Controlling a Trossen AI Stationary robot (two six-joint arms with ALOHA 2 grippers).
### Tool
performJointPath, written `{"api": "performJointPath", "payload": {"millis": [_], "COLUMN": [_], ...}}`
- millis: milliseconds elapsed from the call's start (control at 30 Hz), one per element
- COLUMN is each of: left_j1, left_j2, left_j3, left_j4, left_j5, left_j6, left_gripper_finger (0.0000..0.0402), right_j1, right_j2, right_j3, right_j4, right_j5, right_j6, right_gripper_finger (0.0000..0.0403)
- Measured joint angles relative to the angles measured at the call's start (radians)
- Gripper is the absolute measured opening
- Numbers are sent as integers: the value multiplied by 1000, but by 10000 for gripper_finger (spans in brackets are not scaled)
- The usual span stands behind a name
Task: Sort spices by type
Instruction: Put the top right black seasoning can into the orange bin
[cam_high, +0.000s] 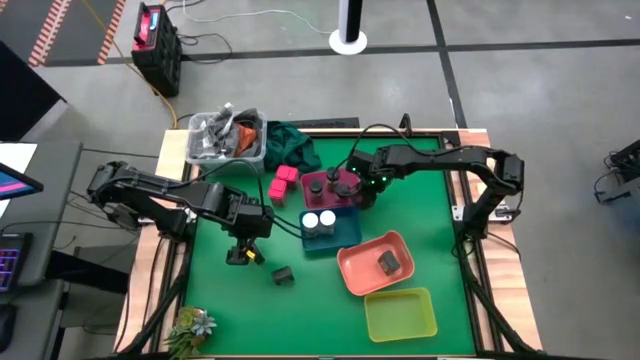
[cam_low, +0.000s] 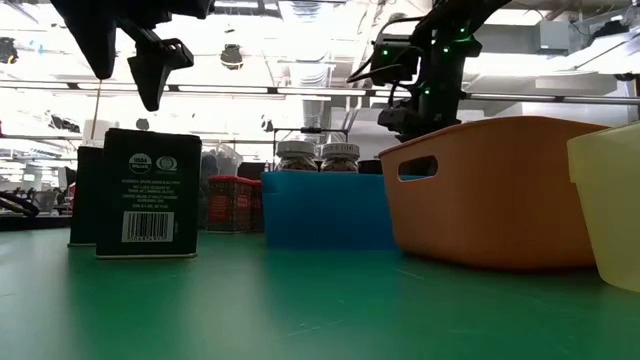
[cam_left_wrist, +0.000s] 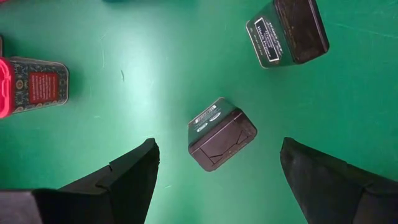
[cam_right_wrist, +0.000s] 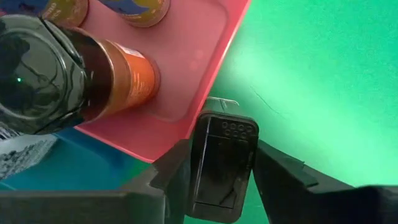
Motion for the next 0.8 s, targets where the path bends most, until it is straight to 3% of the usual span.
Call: {"api": "performJointPath", "payload": {"millis": [500, 800], "left_j1": [0, 0], "left_j2": [0, 0], "left_j3": [0, 0], "left_j4": [-12, -12], "left_j5": [-49, -57], "left_j6": [-1, 0], "left_gripper_finger": [318, 318], "right_j1": [14, 59], "right_j2": [-47, -195], "right_j3": [-4, 13], "right_j4": [-94, -151], "right_j5": [0, -17], "right_j6": [-69, -30], "right_gripper_finger": [164, 163]}}
